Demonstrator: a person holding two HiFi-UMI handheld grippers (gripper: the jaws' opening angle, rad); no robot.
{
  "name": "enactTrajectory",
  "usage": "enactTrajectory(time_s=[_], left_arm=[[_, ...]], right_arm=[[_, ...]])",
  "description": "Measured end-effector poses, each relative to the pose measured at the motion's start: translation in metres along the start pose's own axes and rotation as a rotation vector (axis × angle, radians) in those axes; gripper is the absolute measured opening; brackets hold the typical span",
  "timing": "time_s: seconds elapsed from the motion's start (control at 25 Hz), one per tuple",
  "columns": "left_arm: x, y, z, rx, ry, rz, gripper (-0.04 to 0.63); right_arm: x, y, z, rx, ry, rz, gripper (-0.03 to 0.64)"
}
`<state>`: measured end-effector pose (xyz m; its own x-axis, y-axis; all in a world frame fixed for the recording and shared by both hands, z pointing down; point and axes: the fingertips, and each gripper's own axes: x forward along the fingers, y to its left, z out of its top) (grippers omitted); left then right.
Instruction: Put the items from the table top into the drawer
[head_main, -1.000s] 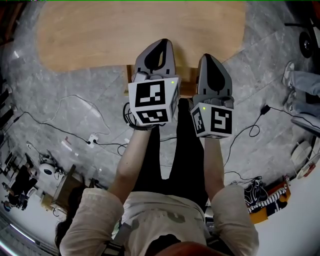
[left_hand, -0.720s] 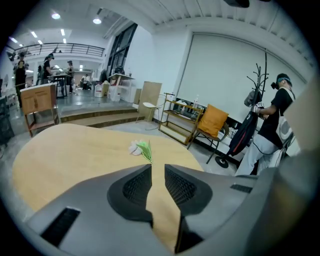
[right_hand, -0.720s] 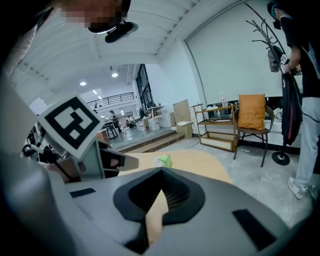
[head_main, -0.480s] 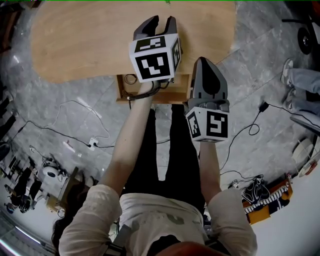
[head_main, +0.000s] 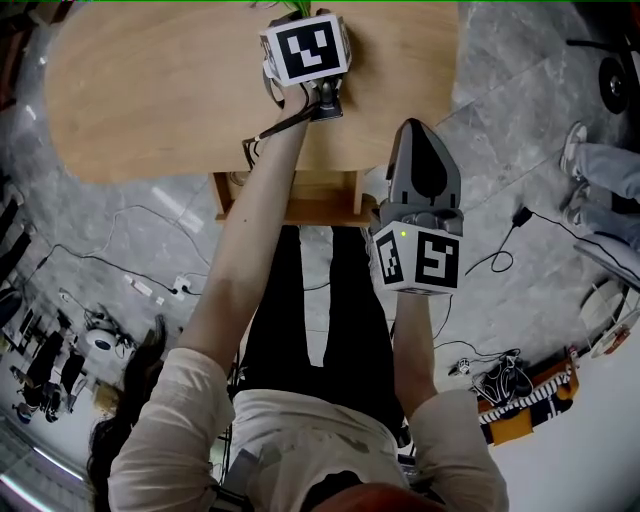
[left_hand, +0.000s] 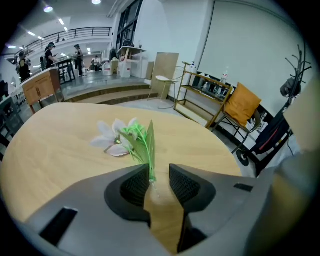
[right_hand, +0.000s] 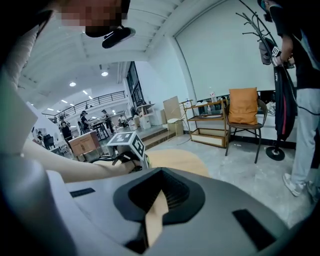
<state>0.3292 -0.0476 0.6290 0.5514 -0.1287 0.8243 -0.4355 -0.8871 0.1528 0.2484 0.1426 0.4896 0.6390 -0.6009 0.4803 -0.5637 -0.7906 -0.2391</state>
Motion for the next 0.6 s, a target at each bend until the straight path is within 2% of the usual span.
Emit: enactTrajectory(time_s=[0.24, 0.48, 0.6], left_arm=[[0.020, 0.005, 0.013, -0.043, -0.011, 0.045, 0.124], [0.017, 0.014, 0.016, -0.049, -0.041, 0.086, 0.126], [0.018, 0.016, 0.012, -0.046, -0.027, 0.096, 0.126]], right_arm=[[0.011, -0.019, 0.000, 0.011, 0.007, -0.023, 0.005], [0.011, -0.018, -0.004, 0.016, 0.017, -0.014, 0.005], [0.010, -0.017, -0.006, 0.015, 0.023, -0.010, 0.005]])
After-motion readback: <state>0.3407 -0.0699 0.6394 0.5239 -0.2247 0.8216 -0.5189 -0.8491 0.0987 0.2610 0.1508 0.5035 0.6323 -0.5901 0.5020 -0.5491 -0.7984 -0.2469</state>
